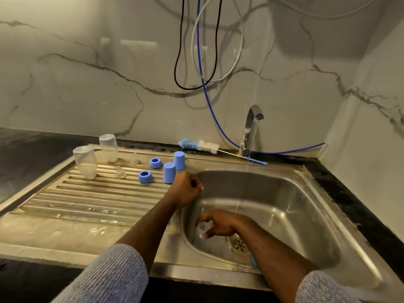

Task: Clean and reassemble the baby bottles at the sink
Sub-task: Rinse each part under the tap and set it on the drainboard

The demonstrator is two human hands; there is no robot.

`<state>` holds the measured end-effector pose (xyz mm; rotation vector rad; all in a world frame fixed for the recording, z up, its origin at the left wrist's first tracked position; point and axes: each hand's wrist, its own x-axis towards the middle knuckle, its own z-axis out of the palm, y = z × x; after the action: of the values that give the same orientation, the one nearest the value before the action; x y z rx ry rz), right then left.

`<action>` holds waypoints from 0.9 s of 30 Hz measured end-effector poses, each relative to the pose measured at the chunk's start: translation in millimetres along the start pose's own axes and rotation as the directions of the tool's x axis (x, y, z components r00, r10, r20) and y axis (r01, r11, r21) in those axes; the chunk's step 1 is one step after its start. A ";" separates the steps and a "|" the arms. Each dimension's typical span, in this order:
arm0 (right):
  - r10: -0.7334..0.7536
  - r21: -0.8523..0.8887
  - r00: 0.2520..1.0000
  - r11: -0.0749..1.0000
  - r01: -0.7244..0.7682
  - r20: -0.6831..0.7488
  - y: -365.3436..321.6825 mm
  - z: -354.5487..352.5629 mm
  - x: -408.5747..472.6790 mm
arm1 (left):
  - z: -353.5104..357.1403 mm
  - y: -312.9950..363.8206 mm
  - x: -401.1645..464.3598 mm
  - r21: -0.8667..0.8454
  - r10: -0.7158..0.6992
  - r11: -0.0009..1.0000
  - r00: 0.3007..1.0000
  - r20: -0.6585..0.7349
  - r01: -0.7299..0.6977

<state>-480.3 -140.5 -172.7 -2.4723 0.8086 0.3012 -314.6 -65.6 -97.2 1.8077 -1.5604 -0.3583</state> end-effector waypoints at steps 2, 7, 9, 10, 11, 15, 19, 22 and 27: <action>0.009 0.009 0.996 1.000 -0.009 -0.085 8.6 -8.8 0.1 | 8.3 2.9 5.5 -0.021 -0.013 1.000 1.000 -0.004 0.013; 0.258 0.245 0.900 0.953 -0.178 -0.350 58.7 -47.7 -18.9 | 36.9 9.3 19.4 -0.062 -0.012 0.998 1.000 0.027 0.014; 0.370 0.361 0.809 0.908 -0.211 -0.457 79.3 -55.1 -24.8 | 53.0 11.7 25.5 -0.092 -0.023 0.995 1.000 0.001 0.023; 0.422 0.433 0.755 0.878 -0.204 -0.502 87.1 -55.2 -25.7 | 61.6 12.6 28.5 -0.122 -0.040 0.992 0.999 -0.017 0.038; 0.470 0.511 0.709 0.841 -0.178 -0.526 93.1 -53.7 -25.1 | 70.1 13.4 31.1 -0.149 -0.064 0.987 0.998 -0.029 0.059; 0.555 0.687 0.668 0.721 -0.089 -0.496 107.6 -53.1 -17.3 | 108.0 14.7 47.4 -0.235 -0.178 0.957 0.984 -0.001 0.172; 0.606 0.780 0.652 0.625 -0.036 -0.456 110.2 -60.9 -15.0 | 135.5 14.5 60.2 -0.266 -0.200 0.940 0.977 0.076 0.213; 0.627 0.852 0.678 0.524 -0.001 -0.385 105.6 -64.2 -12.9 | 148.6 12.1 62.1 -0.273 -0.150 0.948 0.986 0.076 0.165; 0.669 0.930 0.683 0.365 0.042 -0.293 98.5 -68.3 -6.4 | 154.4 13.7 61.8 -0.546 -0.107 0.811 0.971 0.216 0.211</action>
<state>-541.3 -241.9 -152.9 -1.2486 1.3272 -0.7779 -406.8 -175.1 -182.9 1.4555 -1.2297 -0.9793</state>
